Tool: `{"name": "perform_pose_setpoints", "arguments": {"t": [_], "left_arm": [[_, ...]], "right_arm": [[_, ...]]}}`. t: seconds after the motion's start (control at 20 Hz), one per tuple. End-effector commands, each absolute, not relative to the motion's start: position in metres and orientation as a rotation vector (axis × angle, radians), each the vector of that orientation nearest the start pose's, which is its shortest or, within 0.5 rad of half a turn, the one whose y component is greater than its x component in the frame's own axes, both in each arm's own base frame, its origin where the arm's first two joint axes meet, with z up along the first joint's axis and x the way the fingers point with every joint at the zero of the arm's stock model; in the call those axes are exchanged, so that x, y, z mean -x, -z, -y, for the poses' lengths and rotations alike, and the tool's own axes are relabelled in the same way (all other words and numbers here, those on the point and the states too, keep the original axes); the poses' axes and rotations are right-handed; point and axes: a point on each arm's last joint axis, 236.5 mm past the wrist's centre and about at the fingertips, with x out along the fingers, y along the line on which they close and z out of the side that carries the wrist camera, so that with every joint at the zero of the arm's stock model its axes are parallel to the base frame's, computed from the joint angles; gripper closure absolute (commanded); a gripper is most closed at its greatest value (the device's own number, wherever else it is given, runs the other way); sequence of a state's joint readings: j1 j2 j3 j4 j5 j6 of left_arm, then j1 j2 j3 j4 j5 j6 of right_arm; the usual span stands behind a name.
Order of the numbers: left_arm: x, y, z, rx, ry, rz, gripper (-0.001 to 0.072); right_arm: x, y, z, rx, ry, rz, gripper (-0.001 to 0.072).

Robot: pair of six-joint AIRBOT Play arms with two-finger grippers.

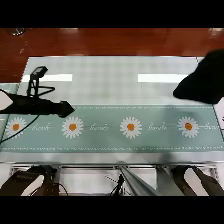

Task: Fold the shirts.

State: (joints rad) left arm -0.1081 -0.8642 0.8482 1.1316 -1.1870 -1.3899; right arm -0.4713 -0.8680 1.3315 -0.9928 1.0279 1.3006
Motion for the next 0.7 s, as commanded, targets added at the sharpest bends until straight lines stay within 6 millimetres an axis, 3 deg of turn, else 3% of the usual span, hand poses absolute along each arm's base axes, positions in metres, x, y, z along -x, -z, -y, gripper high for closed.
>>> {"name": "perform_pose_setpoints", "arguments": {"t": [0.0,0.15,0.25,0.35,0.45,0.65], "left_arm": [[-0.281,-0.071,0.111,0.143,0.446,-1.157,0.0005],[-0.295,-0.075,0.099,0.191,0.383,-1.112,0.0005],[-0.309,-0.08,0.088,0.253,0.317,-1.065,0.0005],[-0.314,-0.083,0.084,0.272,0.295,-1.045,0.0005],[-0.315,-0.083,0.084,0.272,0.295,-1.043,0.0006],[-0.314,-0.082,0.085,0.271,0.297,-1.047,0.0005]], "right_arm": [[-0.341,-0.39,-0.005,-0.116,-0.176,-0.273,0.0682],[-0.312,-0.431,-0.046,-0.027,-0.282,-0.213,0.0682],[-0.295,-0.423,-0.074,0.004,-0.379,-0.272,0.0682],[-0.283,-0.39,-0.101,0.023,-0.492,-0.411,0.0682],[-0.281,-0.343,-0.133,0.017,-0.614,-0.572,0.0682],[-0.28,-0.209,-0.219,0.018,-0.816,-0.905,0.0682]]}}
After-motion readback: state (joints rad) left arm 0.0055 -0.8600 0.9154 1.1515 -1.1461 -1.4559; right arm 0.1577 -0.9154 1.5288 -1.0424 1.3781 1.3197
